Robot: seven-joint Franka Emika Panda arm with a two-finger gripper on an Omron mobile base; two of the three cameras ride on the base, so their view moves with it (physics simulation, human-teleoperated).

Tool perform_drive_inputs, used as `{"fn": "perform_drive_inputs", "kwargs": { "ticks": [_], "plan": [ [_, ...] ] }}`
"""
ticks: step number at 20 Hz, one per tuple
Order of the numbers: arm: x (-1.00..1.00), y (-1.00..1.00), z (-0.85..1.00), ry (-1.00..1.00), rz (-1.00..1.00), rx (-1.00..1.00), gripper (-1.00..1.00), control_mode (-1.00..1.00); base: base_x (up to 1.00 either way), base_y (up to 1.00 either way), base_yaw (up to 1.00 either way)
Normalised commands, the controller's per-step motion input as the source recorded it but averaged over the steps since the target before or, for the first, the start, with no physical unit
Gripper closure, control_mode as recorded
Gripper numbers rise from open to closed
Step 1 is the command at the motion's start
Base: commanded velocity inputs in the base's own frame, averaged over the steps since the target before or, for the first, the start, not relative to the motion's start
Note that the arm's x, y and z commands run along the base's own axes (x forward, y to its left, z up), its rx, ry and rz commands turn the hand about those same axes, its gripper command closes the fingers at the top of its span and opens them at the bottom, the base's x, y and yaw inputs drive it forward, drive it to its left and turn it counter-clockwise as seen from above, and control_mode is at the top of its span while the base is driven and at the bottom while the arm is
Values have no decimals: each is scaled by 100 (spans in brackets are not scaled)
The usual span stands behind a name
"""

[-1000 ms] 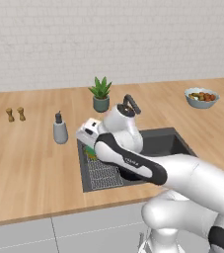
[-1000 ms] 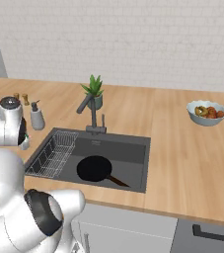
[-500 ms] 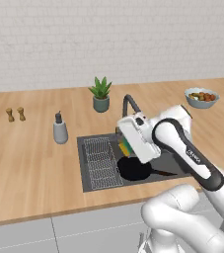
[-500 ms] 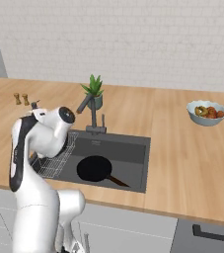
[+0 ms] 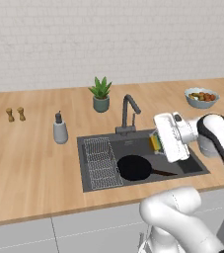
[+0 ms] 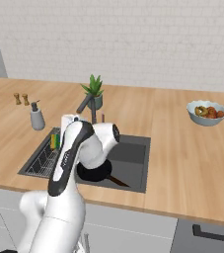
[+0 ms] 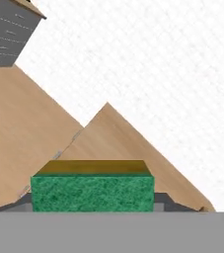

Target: Pick the pan and sponge and place them into the sink. Then turn on the water.

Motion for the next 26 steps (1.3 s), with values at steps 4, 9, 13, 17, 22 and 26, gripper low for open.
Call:
{"fn": "perform_drive_inputs", "kwargs": {
  "ticks": [4,9,13,17,22,26],
  "plan": [
    [39,-73,0,25,-7,17,100,-100,0,0,0],
    [64,-53,0,29,-3,12,100,-100,0,0,0],
    [64,-60,0,32,-1,12,100,-100,0,0,0],
    [76,-38,-2,37,0,5,100,-100,0,0,0],
    [78,-15,-29,38,0,0,100,-100,0,0,0],
    [50,-10,-63,21,0,0,100,-100,0,0,0]
  ]
}}
